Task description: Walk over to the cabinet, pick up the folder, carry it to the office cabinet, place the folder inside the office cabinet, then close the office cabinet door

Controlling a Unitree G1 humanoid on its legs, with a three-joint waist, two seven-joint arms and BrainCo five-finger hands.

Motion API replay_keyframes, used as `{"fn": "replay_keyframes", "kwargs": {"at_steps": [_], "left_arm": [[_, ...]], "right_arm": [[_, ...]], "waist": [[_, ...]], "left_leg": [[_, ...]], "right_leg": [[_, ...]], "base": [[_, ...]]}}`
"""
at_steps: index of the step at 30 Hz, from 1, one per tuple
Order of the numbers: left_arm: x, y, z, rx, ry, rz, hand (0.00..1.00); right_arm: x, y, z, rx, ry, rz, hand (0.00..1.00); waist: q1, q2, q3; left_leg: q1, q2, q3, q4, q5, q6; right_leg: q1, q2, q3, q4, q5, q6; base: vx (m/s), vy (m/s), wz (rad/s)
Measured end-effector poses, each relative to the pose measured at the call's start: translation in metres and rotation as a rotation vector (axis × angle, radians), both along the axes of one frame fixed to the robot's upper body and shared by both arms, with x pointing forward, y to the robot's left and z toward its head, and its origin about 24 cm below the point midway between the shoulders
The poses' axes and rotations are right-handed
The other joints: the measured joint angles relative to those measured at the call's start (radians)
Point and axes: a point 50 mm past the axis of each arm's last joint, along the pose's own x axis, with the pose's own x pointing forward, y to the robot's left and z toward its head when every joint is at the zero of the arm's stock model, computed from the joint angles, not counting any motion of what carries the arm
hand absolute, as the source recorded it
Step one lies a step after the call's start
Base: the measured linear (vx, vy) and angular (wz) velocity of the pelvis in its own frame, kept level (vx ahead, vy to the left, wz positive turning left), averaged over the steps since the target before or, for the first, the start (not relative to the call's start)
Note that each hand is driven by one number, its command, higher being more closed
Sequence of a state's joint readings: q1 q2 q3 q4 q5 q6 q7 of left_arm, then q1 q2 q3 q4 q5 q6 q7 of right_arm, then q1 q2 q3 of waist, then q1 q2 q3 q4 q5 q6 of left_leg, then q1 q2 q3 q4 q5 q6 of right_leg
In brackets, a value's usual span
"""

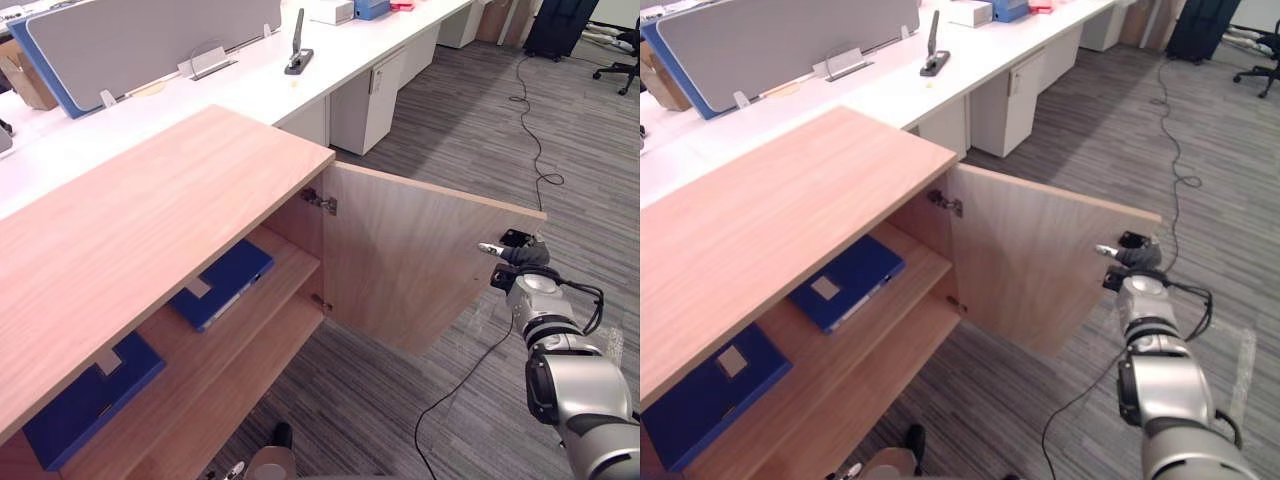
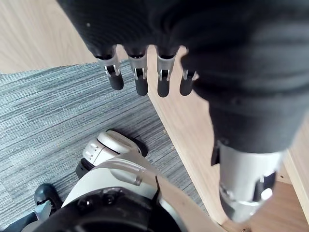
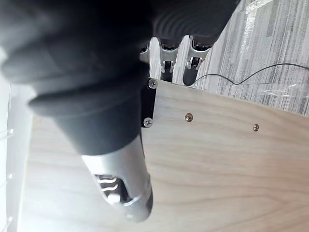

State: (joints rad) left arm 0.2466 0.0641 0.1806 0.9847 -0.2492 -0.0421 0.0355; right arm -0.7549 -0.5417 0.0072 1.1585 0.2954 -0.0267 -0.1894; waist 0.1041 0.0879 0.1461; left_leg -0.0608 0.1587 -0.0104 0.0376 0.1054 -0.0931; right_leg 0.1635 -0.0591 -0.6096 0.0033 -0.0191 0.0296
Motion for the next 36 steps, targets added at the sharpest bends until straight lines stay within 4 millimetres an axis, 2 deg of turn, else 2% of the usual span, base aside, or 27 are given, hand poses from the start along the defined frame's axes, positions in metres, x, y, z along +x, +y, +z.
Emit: {"fn": "replay_keyframes", "kwargs": {"at_steps": [2, 4, 5, 7, 9, 11, 13, 14, 16, 17, 20, 22, 23, 24, 27, 28, 29, 30, 31, 32, 33, 35, 36], "left_arm": [[0.001, 0.0, 0.0, 0.001, 0.001, -0.007, 0.0], [0.0, 0.001, 0.0, 0.003, 0.008, 0.003, 0.0], [0.0, 0.002, 0.0, 0.006, 0.006, 0.012, 0.0], [0.004, 0.007, 0.001, 0.032, -0.001, -0.003, 0.0], [0.007, 0.007, 0.002, 0.049, -0.005, -0.035, 0.0], [0.011, 0.006, 0.002, 0.056, -0.009, -0.063, 0.0], [0.011, 0.005, 0.001, 0.054, -0.003, -0.063, 0.0], [0.013, 0.004, 0.0, 0.053, 0.002, -0.072, 0.0], [0.017, 0.002, 0.0, 0.05, -0.003, -0.076, 0.0], [0.02, 0.0, 0.0, 0.047, -0.011, -0.081, 0.0], [0.022, 0.0, 0.0, 0.034, -0.022, -0.052, 0.0], [0.017, 0.0, -0.001, 0.015, -0.017, 0.002, 0.0], [0.014, 0.0, -0.001, 0.013, -0.008, 0.014, 0.0], [0.007, 0.001, -0.002, 0.004, 0.007, 0.059, 0.0], [0.007, 0.007, -0.002, 0.0, -0.004, 0.14, 0.0], [0.008, 0.01, -0.001, 0.01, -0.007, 0.151, 0.0], [0.009, 0.012, 0.0, 0.017, -0.009, 0.152, 0.0], [0.013, 0.013, 0.0, 0.025, -0.015, 0.155, 0.0], [0.015, 0.014, 0.001, 0.033, -0.017, 0.161, 0.0], [0.016, 0.013, 0.001, 0.032, -0.019, 0.17, 0.0], [0.017, 0.012, 0.0, 0.029, -0.023, 0.181, 0.0], [0.016, 0.012, 0.0, 0.035, -0.016, 0.182, 0.0], [0.017, 0.012, 0.0, 0.038, -0.017, 0.171, 0.0]], "right_arm": [[-0.003, 0.008, -0.002, -0.123, 0.035, 0.091, 0.0], [-0.006, 0.027, 0.002, -0.384, 0.064, 0.269, 0.0], [-0.009, 0.031, 0.003, -0.449, 0.066, 0.317, 0.0], [-0.027, 0.051, 0.002, -0.682, 0.075, 0.515, 0.0], [-0.046, 0.068, -0.003, -0.748, 0.077, 0.664, 0.0], [-0.063, 0.089, -0.008, -0.726, 0.064, 0.82, 0.0], [-0.077, 0.11, -0.023, -0.67, 0.08, 0.994, 0.0], [-0.092, 0.13, -0.044, -0.633, 0.14, 1.167, 0.0], [-0.111, 0.151, -0.063, -0.587, 0.169, 1.328, 0.0], [-0.129, 0.166, -0.086, -0.509, 0.201, 1.427, 0.0], [-0.151, 0.179, -0.136, -0.389, 0.37, 1.423, 0.0], [-0.171, 0.16, -0.178, -0.399, 0.61, 1.31, 0.0], [-0.176, 0.152, -0.185, -0.398, 0.663, 1.269, 0.0], [-0.184, 0.136, -0.195, -0.421, 0.749, 1.183, 0.0], [-0.209, 0.102, -0.212, -0.39, 0.919, 0.974, 0.0], [-0.224, 0.094, -0.219, -0.334, 0.98, 0.876, 0.0], [-0.233, 0.091, -0.222, -0.298, 1.013, 0.824, 0.0], [-0.25, 0.085, -0.228, -0.238, 1.074, 0.72, 0.0], [-0.263, 0.082, -0.231, -0.195, 1.117, 0.654, 0.0], [-0.267, 0.083, -0.233, -0.176, 1.128, 0.63, 0.0], [-0.273, 0.084, -0.234, -0.152, 1.133, 0.585, 0.0], [-0.278, 0.083, -0.235, -0.121, 1.128, 0.505, 0.0], [-0.279, 0.082, -0.235, -0.105, 1.123, 0.477, 0.0]], "waist": [[-0.013, 0.001, -0.001], [-0.044, 0.001, -0.004], [-0.054, 0.001, -0.004], [-0.087, 0.001, -0.031], [-0.103, 0.0, -0.053], [-0.11, 0.0, -0.061], [-0.11, -0.003, -0.084], [-0.102, -0.008, -0.099], [-0.08, -0.007, -0.114], [-0.066, -0.006, -0.116], [-0.052, -0.009, -0.114], [-0.051, -0.011, -0.108], [-0.05, -0.013, -0.107], [-0.05, -0.017, -0.102], [-0.044, -0.044, -0.061], [-0.044, -0.059, -0.047], [-0.044, -0.06, -0.041], [-0.044, -0.075, -0.036], [-0.043, -0.073, -0.028], [-0.043, -0.081, -0.019], [-0.037, -0.077, -0.002], [-0.034, -0.081, -0.003], [-0.036, -0.081, -0.003]], "left_leg": [[0.007, 0.033, 0.084, 0.0, 0.001, 0.003], [0.008, 0.056, 0.13, 0.002, 0.006, 0.009], [0.009, 0.059, 0.134, 0.004, 0.012, 0.0], [0.008, 0.076, 0.167, 0.006, 0.019, -0.008], [0.009, 0.092, 0.185, 0.02, 0.02, -0.009], [0.009, 0.114, 0.197, 0.053, 0.021, -0.009], [0.008, 0.132, 0.208, 0.084, 0.027, -0.007], [0.007, 0.143, 0.21, 0.099, 0.041, -0.015], [0.002, 0.147, 0.208, 0.109, 0.046, -0.013], [0.004, 0.149, 0.201, 0.108, 0.058, -0.01], [-0.001, 0.145, 0.193, 0.106, 0.071, -0.014], [-0.009, 0.14, 0.195, 0.093, 0.062, -0.021], [-0.006, 0.14, 0.196, 0.088, 0.058, -0.025], [-0.006, 0.14, 0.203, 0.085, 0.048, -0.034], [-0.015, 0.121, 0.237, 0.114, 0.048, -0.033], [-0.037, 0.11, 0.262, 0.144, 0.054, -0.025], [-0.052, 0.104, 0.286, 0.155, 0.063, -0.012], [-0.069, 0.093, 0.335, 0.163, 0.085, 0.02], [-0.075, 0.079, 0.385, 0.153, 0.103, 0.048], [-0.08, 0.08, 0.422, 0.176, 0.084, 0.074], [-0.081, 0.097, 0.509, 0.274, 0.009, 0.116], [-0.073, 0.101, 0.618, 0.422, -0.109, 0.138], [-0.072, 0.1, 0.64, 0.437, -0.128, 0.138]], "right_leg": [[0.0, 0.009, 0.013, -0.004, -0.002, -0.004], [-0.006, 0.031, 0.049, -0.035, 0.008, -0.016], [-0.007, 0.036, 0.054, -0.04, 0.009, -0.018], [-0.008, 0.057, 0.073, -0.066, 0.012, -0.023], [-0.007, 0.071, 0.081, -0.072, 0.008, -0.029], [-0.006, 0.085, 0.092, -0.072, 0.003, -0.036], [-0.004, 0.098, 0.096, -0.072, -0.007, -0.052], [0.002, 0.107, 0.095, -0.072, -0.015, -0.064], [0.008, 0.115, 0.09, -0.072, -0.026, -0.079], [0.022, 0.123, 0.072, -0.072, -0.027, -0.08], [0.029, 0.124, 0.055, -0.059, -0.042, -0.075], [0.023, 0.122, 0.039, -0.047, -0.062, -0.069], [0.02, 0.121, 0.038, -0.042, -0.065, -0.066], [0.007, 0.115, 0.038, -0.028, -0.077, -0.061], [0.003, 0.082, 0.035, 0.0, -0.079, -0.06], [0.004, 0.066, 0.017, 0.003, -0.078, -0.059], [0.009, 0.058, 0.002, 0.003, -0.078, -0.058], [0.013, 0.042, -0.029, 0.003, -0.069, -0.05], [0.012, 0.026, -0.068, 0.002, -0.062, -0.055], [0.015, 0.017, -0.083, 0.004, -0.061, -0.056], [0.034, 0.004, -0.101, 0.004, -0.058, -0.053], [0.037, -0.044, -0.152, 0.003, -0.051, -0.04], [0.034, -0.054, -0.171, 0.001, -0.047, -0.035]], "base": [[-0.01, -0.036, -0.25], [0.04, -0.044, -0.45], [0.07, -0.065, -0.36], [0.1, -0.088, -0.28], [0.12, -0.104, -0.33], [0.08, -0.103, -0.44], [0.04, -0.157, -0.34], [0.03, -0.173, -0.11], [0.02, -0.085, 0.2], [0.02, -0.054, 0.53], [0.0, -0.002, 0.49], [-0.01, 0.067, 0.42], [-0.01, 0.13, 0.15], [0.0, 0.149, 0.0], [0.0, 0.11, 0.07], [0.0, 0.102, 0.29], [0.02, 0.066, 0.56], [0.02, 0.061, 0.74], [-0.01, 0.084, 0.73], [-0.01, 0.107, 0.59], [0.01, 0.1, 0.41], [0.1, 0.116, 0.63], [0.13, 0.124, 0.95]]}}
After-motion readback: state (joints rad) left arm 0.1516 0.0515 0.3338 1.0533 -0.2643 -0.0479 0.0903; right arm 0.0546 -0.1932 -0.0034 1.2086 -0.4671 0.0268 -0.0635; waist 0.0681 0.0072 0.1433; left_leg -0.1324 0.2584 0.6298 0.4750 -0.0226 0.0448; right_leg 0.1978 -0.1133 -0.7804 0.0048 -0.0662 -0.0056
